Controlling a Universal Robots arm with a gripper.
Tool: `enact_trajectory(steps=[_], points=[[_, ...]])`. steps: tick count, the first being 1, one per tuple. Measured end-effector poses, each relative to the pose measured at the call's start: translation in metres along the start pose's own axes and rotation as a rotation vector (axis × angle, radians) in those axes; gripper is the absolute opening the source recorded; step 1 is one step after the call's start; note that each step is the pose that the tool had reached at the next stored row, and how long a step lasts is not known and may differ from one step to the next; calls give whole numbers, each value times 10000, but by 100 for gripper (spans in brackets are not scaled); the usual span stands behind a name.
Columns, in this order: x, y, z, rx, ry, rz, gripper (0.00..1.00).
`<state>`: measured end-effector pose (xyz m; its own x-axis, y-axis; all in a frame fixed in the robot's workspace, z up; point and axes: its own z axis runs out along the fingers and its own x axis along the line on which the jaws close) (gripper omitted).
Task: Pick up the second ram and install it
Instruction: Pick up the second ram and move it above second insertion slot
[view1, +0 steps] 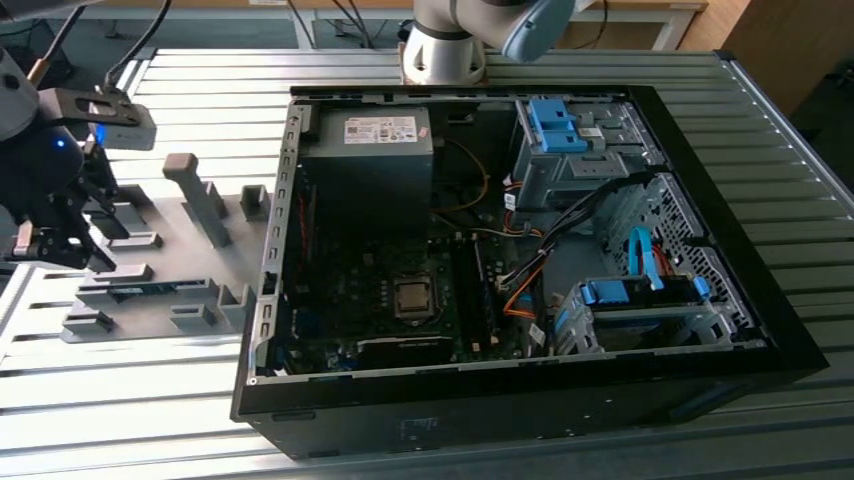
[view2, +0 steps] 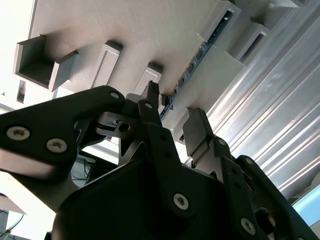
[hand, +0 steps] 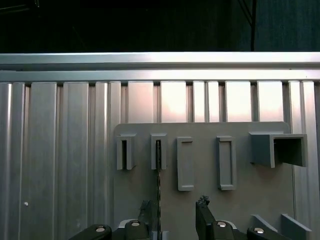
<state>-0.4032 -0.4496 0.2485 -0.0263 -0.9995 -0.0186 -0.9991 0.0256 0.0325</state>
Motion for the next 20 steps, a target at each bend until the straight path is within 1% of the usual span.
enact_trajectory(steps=[4,14,17,20], points=[[23,-1,50,-2,1,1,47],[24,-2,55,-1,0,0,47],[29,-4,82,1,-1,-1,47],[42,-5,125,0,0,0,47]])
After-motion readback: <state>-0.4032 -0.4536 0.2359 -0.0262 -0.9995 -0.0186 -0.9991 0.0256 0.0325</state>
